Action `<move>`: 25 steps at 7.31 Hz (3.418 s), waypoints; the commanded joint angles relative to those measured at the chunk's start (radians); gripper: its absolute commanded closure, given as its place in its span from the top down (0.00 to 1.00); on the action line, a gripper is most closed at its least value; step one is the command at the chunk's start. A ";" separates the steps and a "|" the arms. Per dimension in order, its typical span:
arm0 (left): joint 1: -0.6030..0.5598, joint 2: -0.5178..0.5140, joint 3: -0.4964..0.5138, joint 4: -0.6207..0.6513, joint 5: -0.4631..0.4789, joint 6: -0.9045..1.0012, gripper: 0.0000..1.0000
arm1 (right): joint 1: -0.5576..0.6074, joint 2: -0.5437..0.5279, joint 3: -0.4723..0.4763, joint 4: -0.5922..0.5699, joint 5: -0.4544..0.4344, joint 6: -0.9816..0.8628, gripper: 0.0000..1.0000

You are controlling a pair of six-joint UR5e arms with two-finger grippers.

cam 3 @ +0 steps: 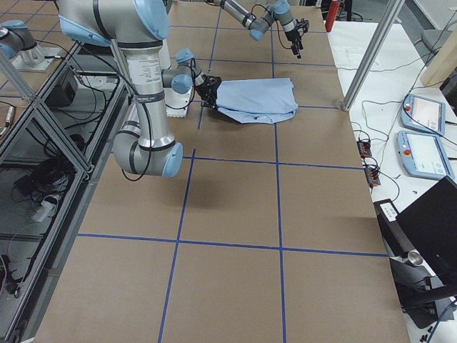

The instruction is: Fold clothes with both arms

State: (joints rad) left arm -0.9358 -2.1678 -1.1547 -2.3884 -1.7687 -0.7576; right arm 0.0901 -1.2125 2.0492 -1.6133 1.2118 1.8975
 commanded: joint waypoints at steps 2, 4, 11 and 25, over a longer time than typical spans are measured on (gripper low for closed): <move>0.003 0.000 -0.013 0.000 0.000 -0.002 1.00 | -0.009 0.014 -0.001 -0.008 -0.006 -0.216 1.00; 0.006 0.000 -0.013 0.000 0.000 -0.003 1.00 | -0.030 0.024 -0.007 0.000 -0.008 -0.409 1.00; 0.014 0.000 -0.014 0.000 0.000 -0.032 1.00 | -0.070 0.053 -0.150 0.230 -0.009 -0.726 0.89; 0.015 0.010 -0.020 0.000 0.000 -0.032 1.00 | -0.124 0.042 -0.138 0.228 -0.126 -0.722 0.00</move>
State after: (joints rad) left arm -0.9205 -2.1591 -1.1742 -2.3884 -1.7687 -0.7900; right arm -0.0289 -1.1711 1.9114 -1.3858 1.1082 1.1724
